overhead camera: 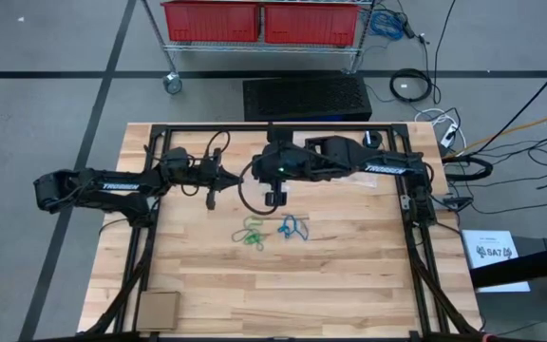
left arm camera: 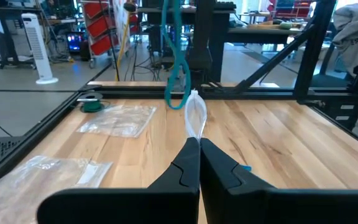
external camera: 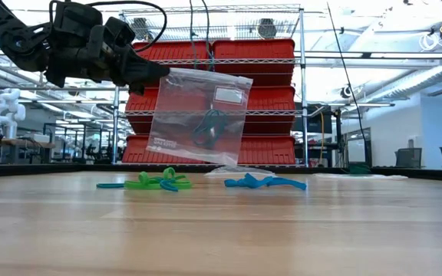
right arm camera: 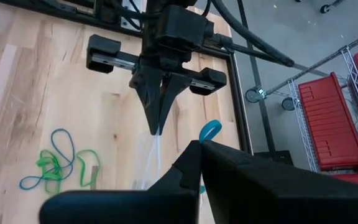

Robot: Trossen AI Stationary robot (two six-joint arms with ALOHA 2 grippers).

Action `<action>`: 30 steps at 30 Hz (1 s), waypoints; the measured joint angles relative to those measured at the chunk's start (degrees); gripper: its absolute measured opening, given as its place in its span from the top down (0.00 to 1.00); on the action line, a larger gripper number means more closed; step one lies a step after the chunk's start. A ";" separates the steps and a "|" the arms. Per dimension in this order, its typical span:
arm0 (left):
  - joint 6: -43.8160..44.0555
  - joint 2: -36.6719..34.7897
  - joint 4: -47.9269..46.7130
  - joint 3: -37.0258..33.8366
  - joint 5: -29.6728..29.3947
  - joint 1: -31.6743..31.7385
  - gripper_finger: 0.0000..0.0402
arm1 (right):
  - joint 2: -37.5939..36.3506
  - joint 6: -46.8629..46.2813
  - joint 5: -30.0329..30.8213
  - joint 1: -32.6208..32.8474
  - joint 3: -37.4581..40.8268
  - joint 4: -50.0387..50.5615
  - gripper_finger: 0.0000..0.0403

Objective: Sort rubber bands
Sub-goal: Put the dark blue rubber band into the left zip lock bag

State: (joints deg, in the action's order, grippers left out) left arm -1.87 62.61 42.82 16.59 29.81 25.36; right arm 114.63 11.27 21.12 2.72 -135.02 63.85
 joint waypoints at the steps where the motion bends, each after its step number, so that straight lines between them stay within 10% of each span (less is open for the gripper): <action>1: 0.02 0.00 -0.02 0.01 -0.01 -0.01 1.00 | 0.00 -0.06 0.00 0.14 0.00 0.09 1.00; 30: 0.04 0.00 -0.58 -0.01 -0.03 0.01 1.00 | -0.14 -1.62 4.90 4.59 0.07 1.38 1.00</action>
State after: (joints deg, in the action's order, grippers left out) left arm -1.83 62.61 42.24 16.58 29.78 25.36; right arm 114.49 9.65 26.02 7.31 -134.96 65.23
